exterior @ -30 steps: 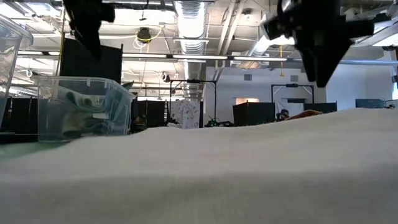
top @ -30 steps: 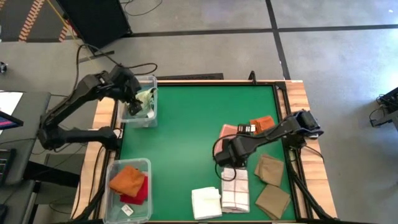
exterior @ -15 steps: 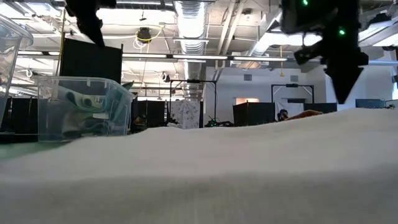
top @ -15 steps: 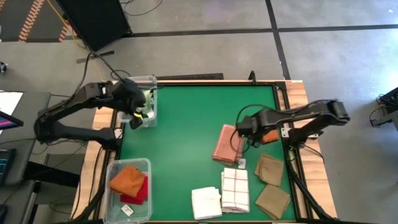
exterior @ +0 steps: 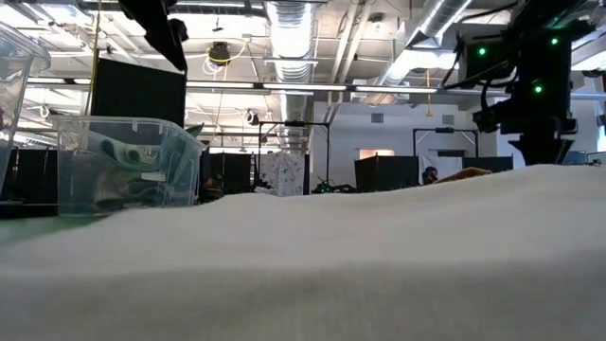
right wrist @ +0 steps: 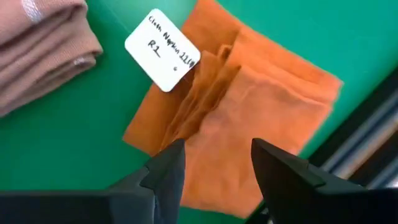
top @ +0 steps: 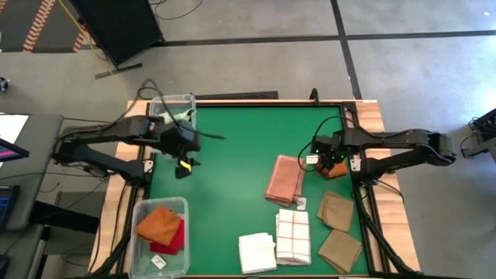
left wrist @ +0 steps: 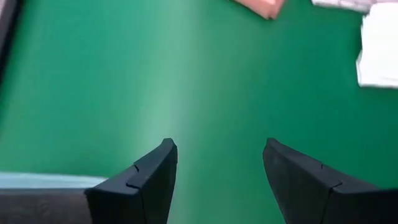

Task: Sort towels by color in basket
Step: Put the orange towel into the bottom transparent bin

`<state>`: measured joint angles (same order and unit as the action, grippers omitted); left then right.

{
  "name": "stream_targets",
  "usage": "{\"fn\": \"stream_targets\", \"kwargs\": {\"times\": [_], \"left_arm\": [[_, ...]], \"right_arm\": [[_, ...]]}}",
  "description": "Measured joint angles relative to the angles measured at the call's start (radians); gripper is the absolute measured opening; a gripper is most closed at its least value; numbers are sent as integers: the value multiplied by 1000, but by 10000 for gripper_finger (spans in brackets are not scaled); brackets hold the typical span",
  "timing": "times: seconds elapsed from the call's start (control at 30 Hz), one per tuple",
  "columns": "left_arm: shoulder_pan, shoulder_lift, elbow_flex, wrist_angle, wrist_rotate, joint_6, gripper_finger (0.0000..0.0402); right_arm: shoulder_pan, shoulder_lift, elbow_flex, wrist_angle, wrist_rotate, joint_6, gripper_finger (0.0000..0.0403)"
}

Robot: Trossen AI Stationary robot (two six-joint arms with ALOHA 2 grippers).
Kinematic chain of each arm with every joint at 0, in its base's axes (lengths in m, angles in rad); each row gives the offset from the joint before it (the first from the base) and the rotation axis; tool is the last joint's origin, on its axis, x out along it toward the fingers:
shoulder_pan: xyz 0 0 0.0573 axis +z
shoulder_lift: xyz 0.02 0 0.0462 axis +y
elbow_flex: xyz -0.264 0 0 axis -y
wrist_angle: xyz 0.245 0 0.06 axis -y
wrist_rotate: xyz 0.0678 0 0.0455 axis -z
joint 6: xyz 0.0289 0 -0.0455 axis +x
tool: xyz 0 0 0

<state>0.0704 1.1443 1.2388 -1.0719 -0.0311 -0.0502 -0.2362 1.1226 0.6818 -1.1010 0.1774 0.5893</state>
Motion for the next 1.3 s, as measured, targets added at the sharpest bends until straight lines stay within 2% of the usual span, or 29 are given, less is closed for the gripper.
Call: {"fn": "stream_targets", "kwargs": {"times": [0.27, 0.47, 0.6, 0.73, 0.83, 0.93, 1.03, 1.2, 1.3], "left_arm": [[-101, 144, 0, 30, -5, 1, 225], [-159, 220, 0, 58, -7, 7, 225], [-204, 250, 0, 79, -7, 5, 225], [-246, 250, 0, 102, -7, 0, 225], [-269, 249, 0, 105, -8, -14, 225], [-288, 246, 0, 101, -20, -28, 225], [-310, 246, 0, 95, -22, -39, 225], [-351, 246, 0, 78, -21, -65, 225], [-380, 246, 0, 58, -21, -86, 226]], "right_arm": [[0, 46, -12, 72, -26, -22, 275], [0, 128, -13, 88, -26, 14, 315], [0, 199, -39, 153, -25, 14, 329], [0, 260, -75, 213, -26, 16, 325], [0, 294, -79, 223, -27, 15, 298], [1, 301, -80, 236, -29, 15, 253], [0, 287, -87, 244, -18, 12, 184], [-6, 276, -89, 240, 2, -4, 47], [-8, 276, -89, 241, 5, -15, 42]]}}
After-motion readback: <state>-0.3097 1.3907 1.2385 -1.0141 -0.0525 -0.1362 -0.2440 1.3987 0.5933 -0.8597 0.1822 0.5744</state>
